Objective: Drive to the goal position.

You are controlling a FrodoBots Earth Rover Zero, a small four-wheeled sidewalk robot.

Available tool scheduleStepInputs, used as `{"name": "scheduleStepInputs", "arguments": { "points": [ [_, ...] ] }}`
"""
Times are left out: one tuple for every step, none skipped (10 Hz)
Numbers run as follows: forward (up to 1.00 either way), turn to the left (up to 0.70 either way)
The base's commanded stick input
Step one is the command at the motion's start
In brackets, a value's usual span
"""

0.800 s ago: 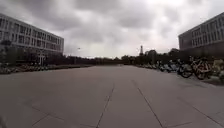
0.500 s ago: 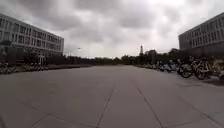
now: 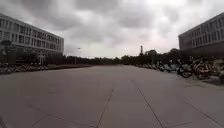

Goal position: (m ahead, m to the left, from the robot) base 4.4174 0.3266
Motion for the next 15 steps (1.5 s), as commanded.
{"name": "scheduleStepInputs", "arguments": {
  "points": [
    [0.70, 0.00],
    [0.70, 0.00],
    [0.70, 0.00],
    [0.70, 0.00],
    [0.70, 0.00],
    [0.70, 0.00],
    [0.70, 0.00],
    [0.70, 0.00],
    [0.70, 0.00],
    [0.70, 0.00],
    [0.70, 0.00],
    [0.70, 0.00],
    [0.70, 0.00],
    [0.70, 0.00],
    [0.70, 0.00]
  ]
}}
